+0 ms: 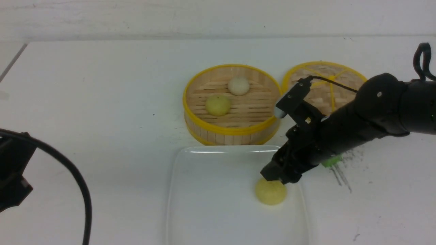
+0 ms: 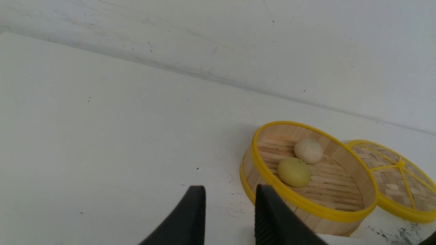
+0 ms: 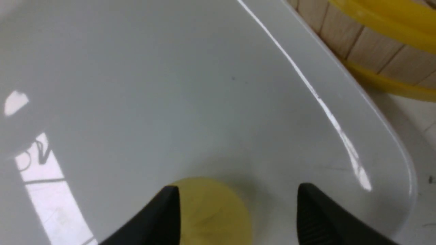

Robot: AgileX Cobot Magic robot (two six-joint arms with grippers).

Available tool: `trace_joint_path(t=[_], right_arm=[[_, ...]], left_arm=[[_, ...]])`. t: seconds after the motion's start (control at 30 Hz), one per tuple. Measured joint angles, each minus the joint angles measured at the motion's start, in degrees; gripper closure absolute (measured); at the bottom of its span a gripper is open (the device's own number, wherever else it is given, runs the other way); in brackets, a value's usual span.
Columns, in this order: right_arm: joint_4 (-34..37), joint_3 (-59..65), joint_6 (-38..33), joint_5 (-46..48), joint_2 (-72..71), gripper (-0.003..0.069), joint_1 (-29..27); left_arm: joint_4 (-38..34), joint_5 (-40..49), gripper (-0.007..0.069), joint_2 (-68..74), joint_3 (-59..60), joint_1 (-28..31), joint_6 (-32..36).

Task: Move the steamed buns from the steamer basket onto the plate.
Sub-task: Use the right arm to grab the steamed stuffed bun that is closest to it

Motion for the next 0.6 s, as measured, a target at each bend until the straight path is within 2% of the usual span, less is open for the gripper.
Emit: trace_joint_path(t=[0.13,0.23,0.3,0.4,0.6], right_arm=[[-0.12,-3.53,0.52,-0.08,-2.58,0.0195,0.0],[-0.23,-8.67,1.11,2.67,-4.14,0.0231,-0.06],[-0.91,-15.9,2.69,7.82,-4.64,0.0285,-0.87],[-4.03,-24.05,5.8,12.33,-3.69,0.033,-1.91],[-11.61,-37.17,13.79,17.18,2.68,0.0344,-3.24]], left_arm=[[0.0,0.3,0.0384,0.0,0.0,0.0,0.0],[0.0,0.3,0.0384,0.0,0.0,0.0,0.0],[0.0,0.3,0.0384,0.0,0.0,0.0,0.0],[0.0,0.3,0.0384,0.0,0.0,0.0,0.0],[0.0,0.3,0.0384,0.0,0.0,0.0,0.0]])
